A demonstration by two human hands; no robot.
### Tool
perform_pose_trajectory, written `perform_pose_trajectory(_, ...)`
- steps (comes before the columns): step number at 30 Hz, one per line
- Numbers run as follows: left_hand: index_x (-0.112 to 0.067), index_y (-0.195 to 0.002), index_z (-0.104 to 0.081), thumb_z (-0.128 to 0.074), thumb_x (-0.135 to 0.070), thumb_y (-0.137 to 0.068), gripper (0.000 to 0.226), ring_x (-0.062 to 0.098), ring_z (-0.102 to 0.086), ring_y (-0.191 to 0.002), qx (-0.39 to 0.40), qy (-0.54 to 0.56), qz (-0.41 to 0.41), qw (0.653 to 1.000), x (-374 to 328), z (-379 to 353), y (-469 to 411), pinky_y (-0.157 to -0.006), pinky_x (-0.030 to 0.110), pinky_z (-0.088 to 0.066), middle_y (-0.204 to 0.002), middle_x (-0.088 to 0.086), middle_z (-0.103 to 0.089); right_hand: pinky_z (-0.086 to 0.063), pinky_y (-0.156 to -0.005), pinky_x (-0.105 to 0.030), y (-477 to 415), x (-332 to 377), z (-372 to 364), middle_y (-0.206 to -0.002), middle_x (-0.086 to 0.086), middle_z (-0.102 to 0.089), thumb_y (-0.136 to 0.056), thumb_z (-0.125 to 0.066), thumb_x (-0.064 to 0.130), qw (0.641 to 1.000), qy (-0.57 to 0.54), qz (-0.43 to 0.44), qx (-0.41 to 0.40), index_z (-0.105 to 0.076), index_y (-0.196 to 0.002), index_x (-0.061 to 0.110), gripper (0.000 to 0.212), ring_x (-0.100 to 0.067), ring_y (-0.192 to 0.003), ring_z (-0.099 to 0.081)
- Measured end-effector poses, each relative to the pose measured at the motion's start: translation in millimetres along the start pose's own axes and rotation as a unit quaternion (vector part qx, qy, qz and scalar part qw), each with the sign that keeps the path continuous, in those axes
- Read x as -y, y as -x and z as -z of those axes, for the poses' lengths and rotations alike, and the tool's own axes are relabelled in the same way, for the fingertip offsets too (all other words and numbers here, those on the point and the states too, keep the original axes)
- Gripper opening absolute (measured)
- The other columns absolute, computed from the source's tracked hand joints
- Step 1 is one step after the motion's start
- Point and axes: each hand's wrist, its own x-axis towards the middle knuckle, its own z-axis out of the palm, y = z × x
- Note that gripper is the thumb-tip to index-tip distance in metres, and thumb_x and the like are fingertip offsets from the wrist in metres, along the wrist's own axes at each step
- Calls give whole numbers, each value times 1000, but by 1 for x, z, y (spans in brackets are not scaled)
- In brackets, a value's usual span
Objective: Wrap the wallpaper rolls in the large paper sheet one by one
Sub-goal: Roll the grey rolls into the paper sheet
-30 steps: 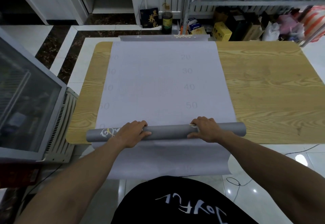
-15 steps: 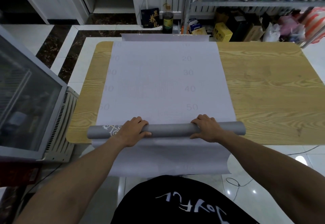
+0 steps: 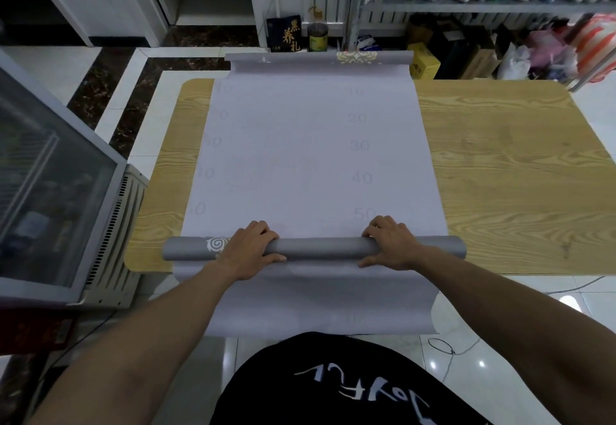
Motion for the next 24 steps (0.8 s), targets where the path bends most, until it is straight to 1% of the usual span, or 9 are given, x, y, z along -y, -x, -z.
perform_pose_trajectory(2, -16, -118, -58, -49, -65, -84, 60, 20, -48, -100, 10, -2, 0, 1000, -1, 1, 0, -82, 33, -39, -108, 1, -52, -34, -96, -36, -1, 1, 1, -123, -3, -46, -79, -58, 67, 1000, 4, 6, 5, -50, -129, 20, 69, -20, -114, -41)
perform_pose_trajectory(5, -19, -123, -50, -49, -57, -90, 50, 22, -52, -102, 7, 14, 21, 1000, -5, 4, 0, -84, 34, -39, -113, 3, -57, -35, -95, -38, 0, 0, 3, -121, -4, -54, -85, -52, 65, 999, -32, -5, 14, -49, -128, 20, 62, -22, -112, -49)
perform_pose_trajectory(9, -19, -114, -48, -43, -53, -95, 40, 25, -55, -91, 20, 3, 47, 999, -10, 8, 1, -73, 32, -34, -103, 5, -62, -37, -91, -39, 0, -3, 5, -120, -6, -61, -88, -48, 63, 998, -57, -18, 23, -45, -123, 20, 55, -25, -106, -56)
perform_pose_trajectory(12, -20, -114, -52, -40, -65, -89, 53, 19, -50, -100, 3, 7, 35, 999, -7, 4, 0, -81, 31, -38, -109, -2, -56, -37, -94, -40, 0, -3, 0, -124, -4, -55, -92, -44, 59, 999, -40, -13, -4, -50, -124, 19, 52, -23, -113, -49)
perform_pose_trajectory(14, -21, -117, -53, -50, -70, -82, 60, 15, -45, -104, 2, 10, 22, 1000, -3, 1, 1, -86, 32, -40, -112, -5, -51, -36, -96, -39, -1, -3, -4, -128, -3, -50, -94, -41, 57, 999, -38, -13, -26, -53, -125, 18, 51, -22, -117, -44)
perform_pose_trajectory(18, -21, -132, -46, -60, -60, -83, 65, 19, -47, -109, 13, 14, 21, 1000, -1, 0, 0, -93, 35, -40, -120, 0, -53, -35, -98, -39, -1, -3, -6, -131, -4, -47, -93, -39, 60, 999, -31, -19, -19, -49, -131, 18, 58, -22, -120, -42)
perform_pose_trajectory(21, -22, -123, -43, -56, -60, -85, 55, 23, -54, -92, 24, 17, 44, 999, -2, 5, -3, -79, 33, -38, -107, 4, -60, -36, -100, -41, 1, -5, -5, -135, -4, -49, -81, -53, 70, 996, -80, -25, -5, -37, -138, 20, 77, -23, -121, -47)
perform_pose_trajectory(22, -22, -117, -43, -53, -61, -86, 51, 22, -53, -85, 33, 6, 45, 998, -1, 6, -3, -75, 33, -36, -102, 4, -61, -38, -98, -40, 1, -5, -5, -133, -4, -51, -78, -57, 70, 996, -83, -25, 2, -36, -135, 21, 79, -23, -117, -50)
perform_pose_trajectory(24, -21, -113, -45, -49, -60, -88, 46, 21, -51, -85, 41, -2, 40, 998, -2, 5, -3, -74, 32, -35, -101, 3, -60, -39, -93, -37, 1, -6, -5, -126, -3, -55, -78, -58, 68, 998, -57, -20, 3, -41, -127, 20, 71, -21, -109, -52)
